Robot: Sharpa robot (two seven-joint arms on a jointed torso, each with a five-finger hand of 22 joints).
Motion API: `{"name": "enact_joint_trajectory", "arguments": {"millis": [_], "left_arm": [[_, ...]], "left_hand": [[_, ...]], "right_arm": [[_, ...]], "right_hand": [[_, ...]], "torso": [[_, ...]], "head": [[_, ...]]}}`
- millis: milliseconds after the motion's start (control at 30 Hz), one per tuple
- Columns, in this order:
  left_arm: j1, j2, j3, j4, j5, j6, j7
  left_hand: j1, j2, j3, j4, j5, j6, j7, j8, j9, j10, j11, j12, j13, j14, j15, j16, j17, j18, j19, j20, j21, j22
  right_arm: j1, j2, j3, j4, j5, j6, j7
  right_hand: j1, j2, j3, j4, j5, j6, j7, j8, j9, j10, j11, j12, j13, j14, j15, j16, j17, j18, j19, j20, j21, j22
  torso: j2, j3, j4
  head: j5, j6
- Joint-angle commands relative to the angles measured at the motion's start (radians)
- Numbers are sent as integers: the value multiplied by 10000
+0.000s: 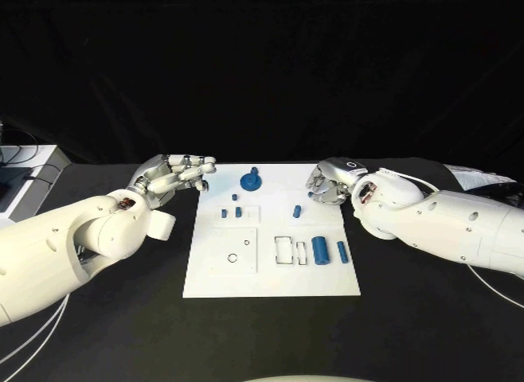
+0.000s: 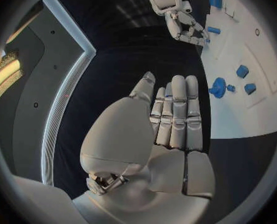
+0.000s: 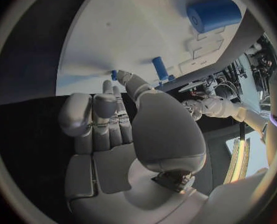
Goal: Assemble the parts on the task board
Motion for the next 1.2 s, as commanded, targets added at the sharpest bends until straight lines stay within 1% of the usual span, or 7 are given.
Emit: {"name": "enact_joint_trajectory", "arguments": {"millis": [33, 367, 500, 567, 667, 1033, 1200], "left_arm": [[-3, 0, 10, 44, -112, 183, 145], [-3, -20, 10, 64, -134, 166, 88], [-3, -24, 11, 69, -139, 149, 84], [-3, -24, 11, 66, -143, 150, 79], [-3, -24, 11, 63, -144, 173, 73], [-3, -17, 11, 63, -115, 216, 69], [-3, -17, 11, 38, -113, 203, 66]], "left_hand": [[-6, 69, -49, 4, 26, 8, 20, 38, 11, -55, 6, -40, -2, 40, 22, -43, 16, -154, 59, 5, -27, 12], [14, 73, -62, -10, 26, -17, 41, 36, 10, -101, 26, -72, -3, 43, 32, -49, 48, -141, 62, 14, -25, 28], [49, 97, -48, -27, 34, -21, 48, 42, 12, -82, 19, -63, 1, 67, 24, -30, 75, -128, 80, 13, -9, 47], [76, 113, -31, -40, 39, -17, 46, 42, 12, -84, 17, -68, -2, 73, 22, -20, 90, -122, 88, 11, 4, 63], [90, 122, -16, -49, 40, -20, 51, 40, 11, -84, 19, -74, -2, 72, 22, -7, 110, -117, 88, 10, 19, 85], [77, 124, 2, -54, 40, -16, 52, 43, 12, -68, 7, -86, 0, 107, 14, 151, 242, -82, 139, -6, 166, 244], [94, 117, 17, -74, 34, -22, 49, 38, 10, -94, 23, -106, -3, 78, 17, 165, 272, -72, 99, 5, 203, 319]], "right_arm": [[-12, 85, -4, -92, -406, 290, -193], [-44, 216, -15, -206, -454, 455, -207], [-56, 232, -17, -210, -405, 599, -219], [-60, 236, -18, -210, -391, 667, -233], [-67, 240, -18, -211, -378, 771, -254], [-110, 268, -20, -145, -370, 845, -289], [-121, 262, -21, -113, -340, 673, -422]], "right_hand": [[-12, -83, 36, 30, -43, 59, -14, -23, 1, -59, -11, -15, -7, -18, 55, 78, -88, 155, 29, 59, -177, 69], [-18, -13, 82, 56, -36, 111, -16, -18, 3, -25, -13, -11, -3, -54, 54, 230, -284, 147, 171, 56, -533, 577], [21, 189, 197, 66, -45, 306, -94, 0, 23, 177, -92, -9, 1, -57, 6, 264, -292, 122, 213, 30, -540, 727], [138, 404, 396, 39, -388, 493, -157, 34, 64, 365, -165, 2, 11, -52, -43, 285, -286, 102, 237, -1, -502, 800], [145, 502, 552, -45, -334, 717, -225, 13, 125, 596, -245, -5, 13, -58, -106, 314, -274, 44, 264, -74, -447, 945], [36, 754, 526, -328, -306, 873, -279, 8, 201, 738, -305, -5, 15, -52, -153, 348, -248, -34, 325, -152, -586, 1336], [110, 1035, 702, -438, -417, 995, -296, 16, 290, 861, -336, -2, 15, -39, -178, 443, -115, -93, 374, -177, -506, 1608]], "torso": [[4, -15, 14], [4, -3, 3], [3, -12, 15], [-4, -14, 18], [-4, -6, 12], [5, -8, 29], [0, -15, 33]], "head": [[5, -35], [45, -100], [35, -118], [35, -126], [36, -132], [6, -162], [19, -190]]}}
